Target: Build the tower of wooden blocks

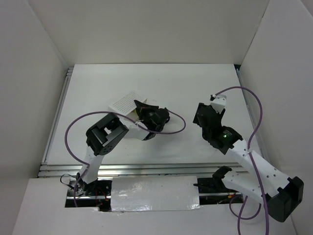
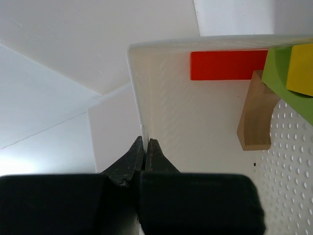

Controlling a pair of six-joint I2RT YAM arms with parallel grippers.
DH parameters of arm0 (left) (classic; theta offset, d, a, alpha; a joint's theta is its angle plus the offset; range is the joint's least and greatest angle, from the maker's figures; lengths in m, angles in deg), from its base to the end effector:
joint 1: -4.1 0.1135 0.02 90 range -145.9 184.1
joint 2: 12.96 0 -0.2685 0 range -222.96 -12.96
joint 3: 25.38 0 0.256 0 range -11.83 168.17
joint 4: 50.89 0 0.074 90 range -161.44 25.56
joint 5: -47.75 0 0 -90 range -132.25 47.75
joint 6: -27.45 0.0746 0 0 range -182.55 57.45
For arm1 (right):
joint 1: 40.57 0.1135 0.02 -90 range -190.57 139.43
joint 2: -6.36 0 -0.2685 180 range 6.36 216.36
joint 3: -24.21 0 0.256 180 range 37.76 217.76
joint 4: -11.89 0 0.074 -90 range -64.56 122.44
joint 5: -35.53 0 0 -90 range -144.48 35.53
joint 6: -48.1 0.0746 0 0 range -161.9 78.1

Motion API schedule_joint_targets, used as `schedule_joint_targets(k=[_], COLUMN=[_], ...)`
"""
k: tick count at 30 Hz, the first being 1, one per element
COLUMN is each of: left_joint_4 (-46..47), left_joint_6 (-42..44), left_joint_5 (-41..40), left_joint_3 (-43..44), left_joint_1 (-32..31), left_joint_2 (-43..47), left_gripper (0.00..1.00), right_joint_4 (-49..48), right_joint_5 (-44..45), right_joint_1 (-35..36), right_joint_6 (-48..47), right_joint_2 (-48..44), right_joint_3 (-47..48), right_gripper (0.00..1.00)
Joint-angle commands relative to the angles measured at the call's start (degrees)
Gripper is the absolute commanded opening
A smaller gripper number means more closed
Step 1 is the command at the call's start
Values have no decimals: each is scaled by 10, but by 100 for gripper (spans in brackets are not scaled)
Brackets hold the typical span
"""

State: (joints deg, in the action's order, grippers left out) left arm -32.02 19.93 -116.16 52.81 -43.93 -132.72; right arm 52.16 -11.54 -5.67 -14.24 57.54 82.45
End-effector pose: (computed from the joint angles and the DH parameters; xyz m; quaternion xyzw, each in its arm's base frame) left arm 0.3423 -0.2734 0.1402 0.4647 0.5810 0.6091 0.2747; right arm 0.2041 0.0804 0.2837 0.1220 0.8280 -0.0453 0.5454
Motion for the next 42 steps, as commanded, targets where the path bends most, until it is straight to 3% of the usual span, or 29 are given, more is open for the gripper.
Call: schedule_joint_targets(k=[1, 4, 9, 13, 17, 21, 25, 28, 30, 32, 35, 42], left_joint_4=[-115, -101, -119, -52, -97, -49, -84, -32, -85, -132, -67, -77], left_joint_6=[7, 26, 17, 92, 50, 94, 65, 97, 45, 22, 74, 66], left_joint_5=[69, 50, 10, -22, -14, -21, -32, -55, -46, -30, -34, -53], left_joint_3=[-28, -27, 1, -11, 1, -24, -2, -3, 8, 7, -14, 16], left_joint_1=[-9, -7, 53, 93, 80, 74, 53, 30, 29, 41, 70, 102], left_joint_2=[-46, -39, -8, 10, 6, 0, 1, -2, 3, 9, 13, 42], left_gripper=[0, 0, 0, 0, 0, 0, 0, 0, 0, 0, 0, 0], right_joint_4=[4, 4, 19, 16, 20, 23, 20, 22, 25, 25, 24, 26], right_joint_5=[21, 21, 36, 40, 45, 49, 49, 49, 51, 52, 53, 65], right_joint_1=[6, 7, 8, 9, 9, 10, 10, 10, 11, 11, 11, 11], right_joint_6=[9, 9, 17, 15, 16, 19, 18, 17, 20, 21, 20, 21], right_joint_2=[1, 2, 9, 8, 16, 26, 30, 31, 29, 26, 20, 34], right_joint_3=[7, 8, 14, 12, 15, 18, 18, 19, 20, 18, 16, 22], right_gripper=[69, 69, 69, 69, 69, 69, 69, 69, 69, 69, 69, 69])
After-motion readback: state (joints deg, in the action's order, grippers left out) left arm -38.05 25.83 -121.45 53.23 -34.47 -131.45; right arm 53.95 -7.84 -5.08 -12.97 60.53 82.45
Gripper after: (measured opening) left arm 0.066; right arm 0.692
